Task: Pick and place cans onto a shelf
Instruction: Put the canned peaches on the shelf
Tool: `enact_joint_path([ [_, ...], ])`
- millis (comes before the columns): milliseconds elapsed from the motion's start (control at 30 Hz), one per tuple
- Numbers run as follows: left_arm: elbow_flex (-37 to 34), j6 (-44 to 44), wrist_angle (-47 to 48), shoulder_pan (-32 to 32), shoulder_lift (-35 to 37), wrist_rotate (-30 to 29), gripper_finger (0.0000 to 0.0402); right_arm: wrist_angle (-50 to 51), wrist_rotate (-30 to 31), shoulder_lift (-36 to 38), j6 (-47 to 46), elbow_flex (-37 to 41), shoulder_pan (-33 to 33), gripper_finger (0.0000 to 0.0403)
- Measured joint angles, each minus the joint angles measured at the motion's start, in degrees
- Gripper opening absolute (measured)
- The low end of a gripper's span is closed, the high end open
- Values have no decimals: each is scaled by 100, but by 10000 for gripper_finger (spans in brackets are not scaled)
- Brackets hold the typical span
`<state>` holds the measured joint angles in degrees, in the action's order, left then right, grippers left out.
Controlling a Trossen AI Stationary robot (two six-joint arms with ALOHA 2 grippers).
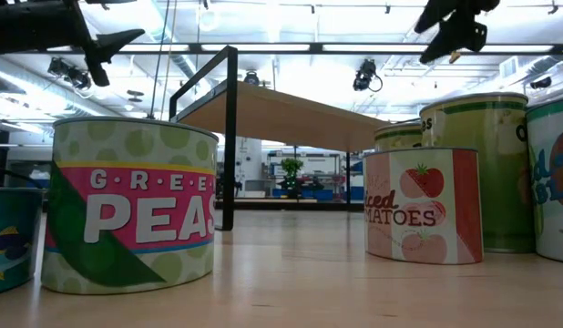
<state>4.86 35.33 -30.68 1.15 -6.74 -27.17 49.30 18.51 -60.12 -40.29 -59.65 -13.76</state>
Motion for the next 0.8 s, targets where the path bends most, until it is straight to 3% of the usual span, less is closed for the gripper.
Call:
enact_joint_path([
  [233, 0, 0, 0, 0, 0, 5, 215, 537, -693, -880, 144, -218, -39, 336],
  [600, 0, 42, 5, 0, 0, -35, 215, 308, -350, -1786, 488, -220, -310, 357],
  [800, 0, 12, 17, 0, 0, -38, 215, 217, -809, -2046, 535, -220, -310, 397],
])
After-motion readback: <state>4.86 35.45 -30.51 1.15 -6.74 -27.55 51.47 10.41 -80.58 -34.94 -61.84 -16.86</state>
